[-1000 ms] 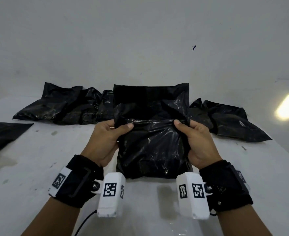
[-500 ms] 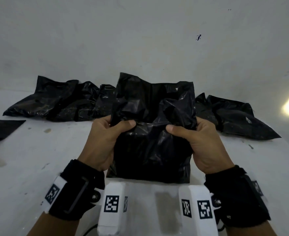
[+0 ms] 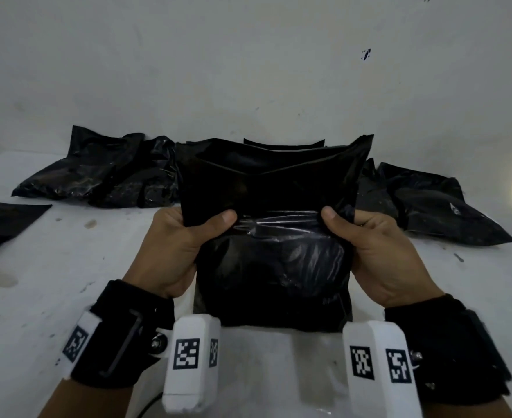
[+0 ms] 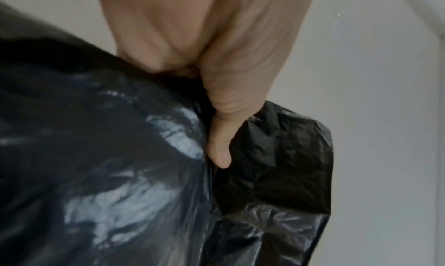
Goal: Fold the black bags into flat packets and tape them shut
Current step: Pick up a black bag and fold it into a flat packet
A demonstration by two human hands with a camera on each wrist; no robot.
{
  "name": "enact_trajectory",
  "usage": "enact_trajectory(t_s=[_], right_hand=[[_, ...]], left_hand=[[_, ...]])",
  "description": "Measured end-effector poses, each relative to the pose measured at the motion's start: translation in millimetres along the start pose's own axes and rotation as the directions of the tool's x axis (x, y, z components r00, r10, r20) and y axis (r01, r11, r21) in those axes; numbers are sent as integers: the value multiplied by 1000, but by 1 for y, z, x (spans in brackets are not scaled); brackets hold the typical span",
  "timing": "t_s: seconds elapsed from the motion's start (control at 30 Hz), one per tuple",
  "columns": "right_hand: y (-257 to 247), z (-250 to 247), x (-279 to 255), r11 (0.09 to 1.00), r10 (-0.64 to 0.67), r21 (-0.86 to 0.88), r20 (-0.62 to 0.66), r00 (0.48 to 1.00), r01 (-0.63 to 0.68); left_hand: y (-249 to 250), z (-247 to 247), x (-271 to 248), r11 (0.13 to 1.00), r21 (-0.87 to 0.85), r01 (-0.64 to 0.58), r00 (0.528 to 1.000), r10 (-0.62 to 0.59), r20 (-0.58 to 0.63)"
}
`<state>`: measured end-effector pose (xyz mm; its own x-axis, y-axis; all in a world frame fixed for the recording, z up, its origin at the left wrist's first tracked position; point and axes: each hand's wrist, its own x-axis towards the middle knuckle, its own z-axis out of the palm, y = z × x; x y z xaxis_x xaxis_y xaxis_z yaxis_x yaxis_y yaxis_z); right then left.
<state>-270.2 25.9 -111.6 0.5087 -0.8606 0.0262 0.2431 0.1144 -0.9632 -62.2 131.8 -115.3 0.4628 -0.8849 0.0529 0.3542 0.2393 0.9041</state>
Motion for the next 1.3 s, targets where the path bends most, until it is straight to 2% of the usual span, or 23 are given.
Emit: enact_trajectory(t_s=[0.1,0.3,0.4,0.67,0.83,1.1,1.3], right_hand=[[0,-2,0,1000,21,-18,26,999,-21],[4,5,-2,999,3,-45,-2,1000,-3],[5,10,-3,1000,-1,-3,16,1000,1],[12,17,-4,999,15,-30,2,1000,-15],[12,17,-4,999,18,-45,24,1000,-17],[13,13,-4,1000,4,-18,55,998,-3],[17,22,-9,994,-97,-41,74,992,101]], left_hand=[[2,-1,0,1000,-29,12,1000,-12,-16],[0,-2,0,1000,4,30,999,-30,-24],[-1,-1,0,999,12,41,999,-41,3],[-4,4,-1,995,94,44,998,-48,45],[-5,2,-3,982,191,-9,993,-14,119],[-6,5,-3,989,146,-19,997,8,72],[-7,12,-7,992,124,26,998,-34,58]])
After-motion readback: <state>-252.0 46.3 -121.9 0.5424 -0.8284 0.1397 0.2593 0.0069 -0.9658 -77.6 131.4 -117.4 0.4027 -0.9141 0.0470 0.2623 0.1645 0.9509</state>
